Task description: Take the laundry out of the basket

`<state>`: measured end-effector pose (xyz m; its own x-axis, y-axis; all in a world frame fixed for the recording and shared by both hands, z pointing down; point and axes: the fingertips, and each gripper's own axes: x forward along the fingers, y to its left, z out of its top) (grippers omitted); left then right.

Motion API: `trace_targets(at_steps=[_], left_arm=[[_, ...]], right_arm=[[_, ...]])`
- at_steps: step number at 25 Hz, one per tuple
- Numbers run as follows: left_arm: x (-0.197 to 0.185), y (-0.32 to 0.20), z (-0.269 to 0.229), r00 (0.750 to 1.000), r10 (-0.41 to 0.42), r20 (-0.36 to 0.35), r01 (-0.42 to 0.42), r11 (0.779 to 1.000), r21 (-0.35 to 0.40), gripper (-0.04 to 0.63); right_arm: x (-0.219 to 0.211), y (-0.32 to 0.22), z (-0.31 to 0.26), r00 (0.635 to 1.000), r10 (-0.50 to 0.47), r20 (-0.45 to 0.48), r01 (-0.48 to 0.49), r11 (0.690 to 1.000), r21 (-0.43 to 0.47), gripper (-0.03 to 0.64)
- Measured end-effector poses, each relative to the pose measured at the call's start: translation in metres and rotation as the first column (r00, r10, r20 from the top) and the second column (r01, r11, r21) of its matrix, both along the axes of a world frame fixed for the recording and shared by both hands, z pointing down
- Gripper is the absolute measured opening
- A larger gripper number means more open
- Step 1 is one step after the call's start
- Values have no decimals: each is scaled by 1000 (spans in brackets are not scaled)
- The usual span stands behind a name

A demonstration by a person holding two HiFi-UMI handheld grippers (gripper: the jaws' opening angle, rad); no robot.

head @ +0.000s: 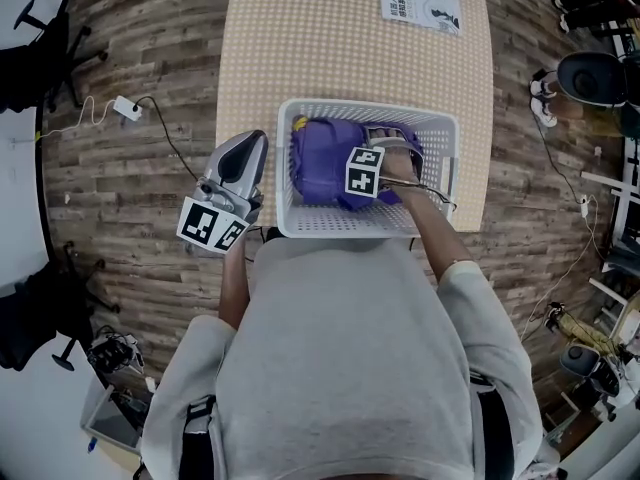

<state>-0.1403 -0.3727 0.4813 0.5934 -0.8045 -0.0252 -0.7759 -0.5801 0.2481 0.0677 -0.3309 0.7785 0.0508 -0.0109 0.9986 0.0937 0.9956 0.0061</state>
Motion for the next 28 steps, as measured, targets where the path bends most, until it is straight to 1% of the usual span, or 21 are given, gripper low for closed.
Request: trace_targets(at_steps=[1, 2, 4, 5, 7, 10, 13, 15, 16, 17, 18, 20, 21, 22, 23, 24, 26, 28], left_arm=[[1, 1, 0, 1000, 3, -2, -3, 1000, 2, 9], [3, 3, -1, 1000, 5, -3, -5, 1000, 4, 11], [3, 9, -2, 1000, 5, -6, -5, 1000, 6, 11], [2, 12, -3, 1000, 3, -8, -3, 1000, 4, 9], [-1, 15, -5, 1000, -6, -13, 6, 1000, 10, 11], [-3, 21, -11, 999, -24, -21, 25, 999, 30, 11], [-3, 26, -15, 999, -25, -21, 26, 999, 41, 11], [-3, 28, -17, 1000, -17, -18, 18, 999, 46, 11], [-4, 29, -19, 1000, -15, -18, 16, 999, 49, 11], [-5, 31, -21, 1000, -14, -18, 15, 999, 52, 11], [-6, 31, -23, 1000, -10, -17, 11, 998, 56, 11], [-5, 31, -28, 1000, 3, -10, -3, 998, 67, 11], [-5, 30, -31, 1000, 9, -7, -9, 997, 75, 11], [-5, 29, -34, 1000, 13, -7, -13, 996, 84, 11], [-5, 28, -37, 1000, 16, -8, -15, 996, 92, 11], [-5, 27, -41, 1000, 18, -8, -17, 995, 100, 9], [3, 27, -47, 1000, 25, -7, -24, 993, 114, 11], [16, 29, -55, 999, 40, -8, -39, 991, 131, 11]], right_arm=[[0, 1, 0, 1000, -8, 2, 8, 1000, -7, 570], [-1, 4, -2, 1000, -16, 6, 16, 1000, -14, 536], [-2, 12, -9, 999, -19, 28, 20, 1000, -22, 403], [-3, 16, -12, 999, -9, 41, 10, 1000, -23, 358], [-3, 21, -15, 998, 19, 64, -18, 1000, -14, 343], [0, 21, -20, 990, 63, 126, -68, 997, 39, 333], [2, 20, -36, 975, 106, 195, -132, 983, 124, 294], [0, 13, -55, 963, 124, 240, -177, 961, 211, 282], [-3, 9, -68, 954, 129, 269, -203, 942, 269, 278], [-5, 3, -83, 946, 124, 298, -226, 914, 337, 277], [-7, -2, -100, 939, 112, 325, -247, 878, 411, 276], [-5, -11, -142, 919, 96, 383, -308, 782, 542, 275], [-4, -15, -166, 902, 97, 420, -351, 732, 584, 275], [-2, -18, -189, 881, 101, 463, -398, 687, 608, 275], [-1, -20, -210, 855, 105, 509, -446, 650, 615, 275], [1, -22, -228, 826, 107, 553, -490, 622, 611, 275], [7, -24, -254, 771, 112, 627, -561, 583, 587, 275], [17, -23, -269, 716, 121, 688, -624, 554, 551, 275]])
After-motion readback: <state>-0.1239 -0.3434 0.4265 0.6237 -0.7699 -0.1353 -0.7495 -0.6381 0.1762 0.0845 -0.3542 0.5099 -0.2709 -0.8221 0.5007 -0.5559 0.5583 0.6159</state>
